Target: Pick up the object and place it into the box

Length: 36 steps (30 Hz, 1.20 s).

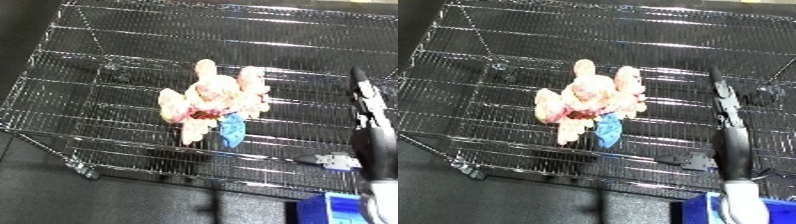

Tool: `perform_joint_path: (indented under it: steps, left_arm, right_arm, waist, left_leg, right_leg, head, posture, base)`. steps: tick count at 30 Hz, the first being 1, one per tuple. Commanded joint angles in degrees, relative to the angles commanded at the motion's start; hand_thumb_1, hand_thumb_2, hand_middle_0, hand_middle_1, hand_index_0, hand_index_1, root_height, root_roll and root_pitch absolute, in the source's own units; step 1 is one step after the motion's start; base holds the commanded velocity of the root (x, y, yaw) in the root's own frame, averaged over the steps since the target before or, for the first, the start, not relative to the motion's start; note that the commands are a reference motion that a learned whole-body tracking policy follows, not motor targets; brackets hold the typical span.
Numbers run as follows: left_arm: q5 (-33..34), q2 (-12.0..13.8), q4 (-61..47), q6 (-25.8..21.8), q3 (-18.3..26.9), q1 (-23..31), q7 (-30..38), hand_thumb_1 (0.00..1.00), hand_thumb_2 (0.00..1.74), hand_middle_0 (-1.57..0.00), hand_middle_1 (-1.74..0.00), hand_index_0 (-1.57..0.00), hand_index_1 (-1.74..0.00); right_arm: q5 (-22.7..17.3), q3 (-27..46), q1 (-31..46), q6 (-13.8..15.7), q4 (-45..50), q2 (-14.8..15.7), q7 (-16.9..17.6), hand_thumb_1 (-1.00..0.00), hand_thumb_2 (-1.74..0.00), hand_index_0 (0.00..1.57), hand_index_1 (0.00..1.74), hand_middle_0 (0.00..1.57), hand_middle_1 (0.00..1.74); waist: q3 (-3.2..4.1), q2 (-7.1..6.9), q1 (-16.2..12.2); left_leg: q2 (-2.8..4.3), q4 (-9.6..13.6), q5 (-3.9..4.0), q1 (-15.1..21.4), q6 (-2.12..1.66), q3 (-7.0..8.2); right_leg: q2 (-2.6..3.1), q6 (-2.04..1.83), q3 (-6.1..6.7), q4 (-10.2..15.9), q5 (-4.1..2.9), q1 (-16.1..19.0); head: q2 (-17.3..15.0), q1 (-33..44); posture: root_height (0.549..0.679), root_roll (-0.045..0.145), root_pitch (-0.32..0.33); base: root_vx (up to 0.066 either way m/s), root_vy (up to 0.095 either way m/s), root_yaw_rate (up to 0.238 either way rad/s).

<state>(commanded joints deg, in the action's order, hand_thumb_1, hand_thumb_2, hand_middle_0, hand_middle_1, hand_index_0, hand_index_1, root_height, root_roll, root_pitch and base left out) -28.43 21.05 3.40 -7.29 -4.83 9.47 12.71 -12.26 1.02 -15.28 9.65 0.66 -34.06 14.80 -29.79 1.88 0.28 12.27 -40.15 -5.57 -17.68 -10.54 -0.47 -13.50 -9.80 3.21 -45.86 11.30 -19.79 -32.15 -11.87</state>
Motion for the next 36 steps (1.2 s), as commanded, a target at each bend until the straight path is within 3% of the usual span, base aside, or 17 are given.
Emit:
perform_joint_path:
  steps: [9, 15, 26, 31, 36]
  left_arm:
    - [-1.82, 3.1, -0.55, -1.66, -3.19, -0.05, -0.14, 1.0, 1.74, -1.57, -1.74, -1.57, -1.74]
    - [-2.97, 5.08, -0.88, -2.69, -4.77, 0.07, -0.07, 1.0, 1.74, -1.57, -1.74, -1.57, -1.74]
    - [-5.04, 7.39, -2.56, -4.58, -5.4, 1.31, 0.18, 1.0, 1.74, -1.57, -1.74, -1.57, -1.74]
    - [-5.85, 8.05, -3.36, -4.77, -5.52, 2.45, -0.15, 1.0, 1.74, -1.57, -1.74, -1.57, -1.74]
    - [-6.22, 8.06, -3.6, -4.86, -5.36, 3.28, -0.2, 1.0, 1.74, -1.57, -1.74, -1.57, -1.74]
  right_arm:
    - [3.32, -11.3, -15.67, -2.12, -10.7, -9.01, -0.01, 0.0, 0.0, 0.0, 0.0, 0.0, 0.0]
    - [4.34, -18.64, -26.47, -3.02, -19.69, -11.8, 0.12, 0.0, 0.0, 0.0, 0.0, 0.0, 0.0]
    - [3.34, -28.97, -42.84, -4.56, -36.1, -10.5, 0.62, 0.0, 0.0, 0.0, 0.0, 0.0, 0.0]
    - [3.53, -32.2, -47.16, -4.89, -44.63, -9.16, -0.29, 0.0, 0.0, 0.0, 0.0, 0.0, 0.0]
    - [5.63, -34.35, -48.29, -6.19, -52.61, -6.41, -1.94, 0.0, 0.0, 0.0, 0.0, 0.0, 0.0]
  waist:
    - [0.0, 0.93, 2.97]
    - [0.0, 1.8, 5.43]
    - [0.0, 3.74, 8.04]
    - [0.0, 4.67, 9.19]
    - [0.0, 5.36, 10.33]
  left_leg:
    - [-0.6, -1.07, -0.19, -3.39, -0.1, -0.99]
    - [-1.01, -2.47, -0.23, -6.47, -0.07, -1.79]
    - [-2.16, -6.91, -0.17, -16.57, 0.09, -3.72]
    - [-2.73, -8.65, -0.02, -20.87, 0.2, -4.43]
    - [-2.77, -9.04, -0.17, -21.72, 0.23, -4.8]
  right_leg:
    - [-0.42, -0.23, -0.16, -0.82, -0.63, -3.25]
    - [-0.67, -0.26, -0.33, -1.71, -0.9, -5.93]
    - [-0.71, -0.08, -0.45, -4.64, -2.05, -14.49]
    - [-0.86, -0.06, -0.49, -5.84, -2.77, -18.04]
    - [-1.17, -0.07, -0.84, -5.98, -2.69, -18.33]
  head:
    - [3.12, -3.15]
    - [6.19, -6.19]
    - [12.73, -12.71]
    - [13.55, -14.77]
    - [13.26, -16.41]
  posture:
    - [0.609, 0.043, -0.197]
    - [0.605, 0.035, -0.165]
    - [0.592, 0.018, -0.079]
    - [0.585, 0.01, -0.046]
    - [0.583, 0.003, -0.042]
  base:
    - [-0.005, 0.011, 0.04]
    - [-0.028, 0.013, 0.049]
    - [-0.038, 0.017, 0.066]
    - [-0.039, 0.017, 0.093]
    - [-0.002, 0.012, 0.056]
